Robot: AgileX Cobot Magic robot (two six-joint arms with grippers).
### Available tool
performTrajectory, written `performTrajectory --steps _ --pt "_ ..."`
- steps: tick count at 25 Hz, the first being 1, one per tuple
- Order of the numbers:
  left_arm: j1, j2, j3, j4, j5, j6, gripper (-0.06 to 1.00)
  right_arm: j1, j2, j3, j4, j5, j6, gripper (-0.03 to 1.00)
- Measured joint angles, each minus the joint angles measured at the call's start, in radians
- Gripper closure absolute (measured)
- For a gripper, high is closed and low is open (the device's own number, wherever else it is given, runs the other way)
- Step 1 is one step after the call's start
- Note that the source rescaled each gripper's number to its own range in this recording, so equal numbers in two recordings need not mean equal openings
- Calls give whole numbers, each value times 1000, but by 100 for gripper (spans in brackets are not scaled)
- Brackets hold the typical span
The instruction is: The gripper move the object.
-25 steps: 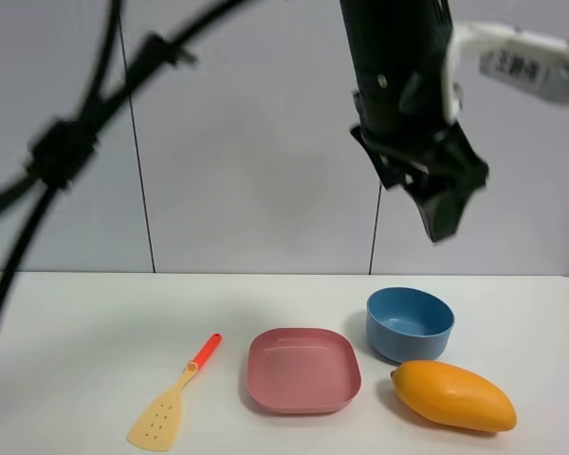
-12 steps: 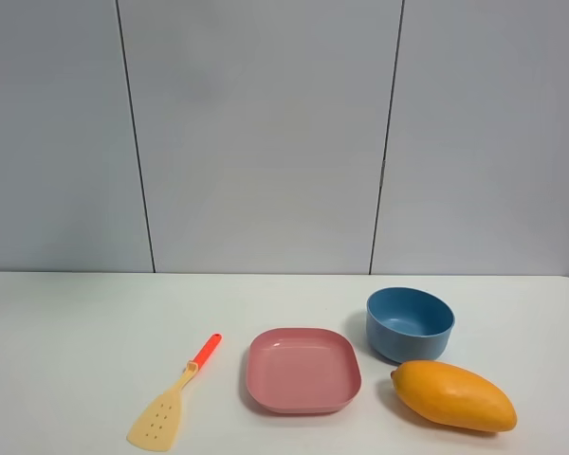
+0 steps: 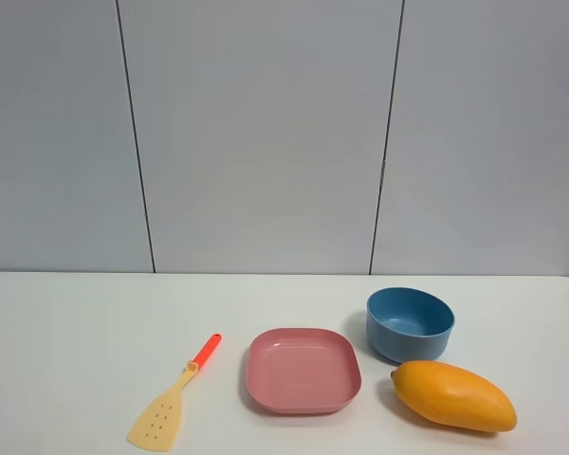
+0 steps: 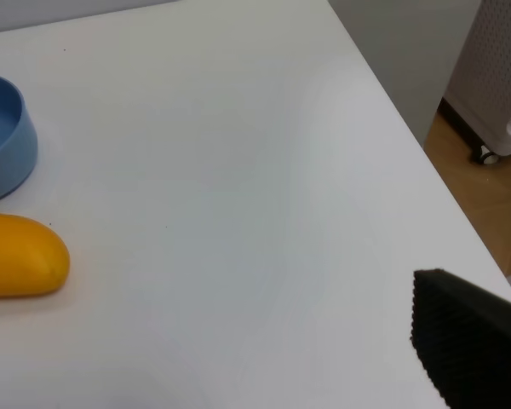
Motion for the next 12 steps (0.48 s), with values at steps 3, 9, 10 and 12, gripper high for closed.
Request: performTrajectory --steps 3,9,10,12 --pt "150 -149 150 -20 0 0 49 0 0 0 0 0 0 -3" --pt "387 -536 433 -51 1 -18 49 0 0 0 0 0 0 -3" --pt "398 -594 465 -68 1 -24 49 0 0 0 0 0 0 -3" --pt "405 -691 518 -101 2 -38 49 0 0 0 0 0 0 -3"
